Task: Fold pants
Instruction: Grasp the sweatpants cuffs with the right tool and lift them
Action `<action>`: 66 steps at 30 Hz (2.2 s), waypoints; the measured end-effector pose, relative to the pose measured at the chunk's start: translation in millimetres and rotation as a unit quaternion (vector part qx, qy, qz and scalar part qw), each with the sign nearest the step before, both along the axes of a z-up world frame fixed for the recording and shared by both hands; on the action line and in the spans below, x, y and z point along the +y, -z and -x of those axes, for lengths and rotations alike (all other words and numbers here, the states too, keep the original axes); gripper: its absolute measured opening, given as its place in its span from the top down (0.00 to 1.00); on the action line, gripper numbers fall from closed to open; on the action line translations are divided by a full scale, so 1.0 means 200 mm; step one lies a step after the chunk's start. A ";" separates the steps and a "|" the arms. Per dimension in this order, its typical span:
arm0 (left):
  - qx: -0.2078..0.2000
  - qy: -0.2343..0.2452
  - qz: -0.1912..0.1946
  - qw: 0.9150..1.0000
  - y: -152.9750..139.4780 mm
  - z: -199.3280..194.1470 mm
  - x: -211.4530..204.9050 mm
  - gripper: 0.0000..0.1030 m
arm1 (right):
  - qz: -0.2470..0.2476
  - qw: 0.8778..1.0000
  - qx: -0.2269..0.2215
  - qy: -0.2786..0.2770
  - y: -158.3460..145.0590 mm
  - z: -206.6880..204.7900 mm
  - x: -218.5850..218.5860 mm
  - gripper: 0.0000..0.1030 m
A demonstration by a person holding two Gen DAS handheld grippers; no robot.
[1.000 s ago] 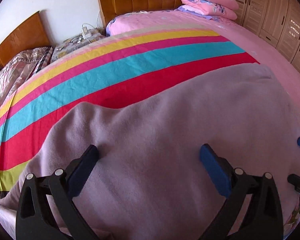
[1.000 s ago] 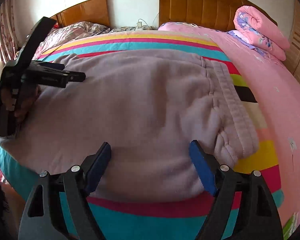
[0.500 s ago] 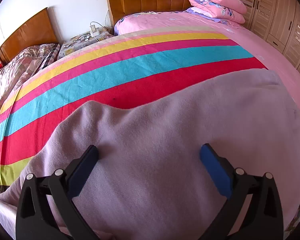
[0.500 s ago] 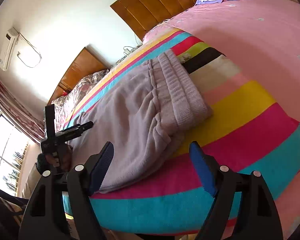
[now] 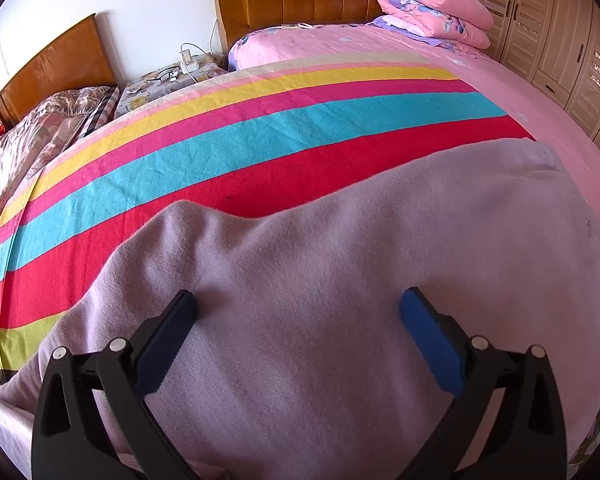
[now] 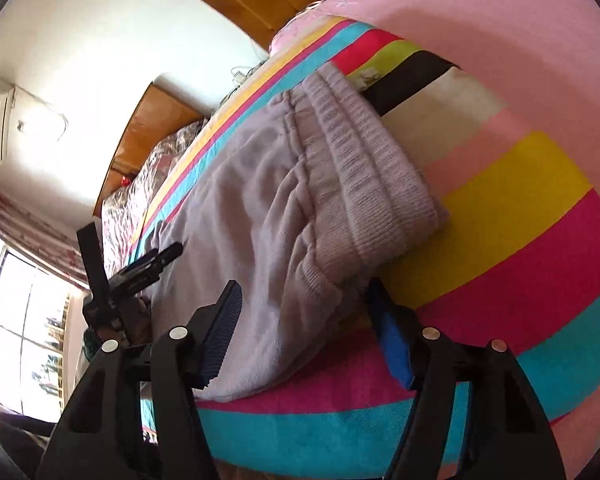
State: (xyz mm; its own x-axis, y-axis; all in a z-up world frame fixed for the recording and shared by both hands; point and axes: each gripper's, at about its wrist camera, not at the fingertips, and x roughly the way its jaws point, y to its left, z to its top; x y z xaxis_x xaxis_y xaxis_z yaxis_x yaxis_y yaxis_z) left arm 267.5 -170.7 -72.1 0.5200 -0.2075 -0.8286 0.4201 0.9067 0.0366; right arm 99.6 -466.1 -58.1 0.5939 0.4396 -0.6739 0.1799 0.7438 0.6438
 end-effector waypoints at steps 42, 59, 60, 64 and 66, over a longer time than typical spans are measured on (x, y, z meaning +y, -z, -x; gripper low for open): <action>0.003 -0.096 0.015 0.995 -0.12 0.57 0.90 0.01 | -0.047 0.991 -0.053 0.113 0.07 -0.04 0.00 0.60; -0.111 -0.192 0.114 0.968 -0.39 0.84 1.48 0.01 | 0.338 0.876 -0.297 -0.174 -0.77 -0.05 1.47 0.70; -0.110 -0.211 0.125 0.963 -0.39 0.87 1.56 0.01 | 0.359 0.854 -0.309 -0.216 -0.75 -0.04 1.65 0.70; -0.096 -0.266 0.162 0.946 -0.35 1.02 1.84 0.02 | 0.436 0.750 -0.303 -0.395 -0.43 0.05 2.33 0.72; -0.089 -0.273 0.176 0.942 -0.32 1.09 1.92 0.02 | 0.493 0.681 -0.279 -0.463 -0.15 0.15 2.54 0.77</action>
State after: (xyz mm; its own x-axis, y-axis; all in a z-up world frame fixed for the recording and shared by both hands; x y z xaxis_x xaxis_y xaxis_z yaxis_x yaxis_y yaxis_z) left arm 48.9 213.1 -7.9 0.7525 -0.1151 -0.6485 -0.0957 0.9551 -0.2805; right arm 70.3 42.0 -27.4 0.6544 0.2964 -0.6956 -0.7290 0.4918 -0.4762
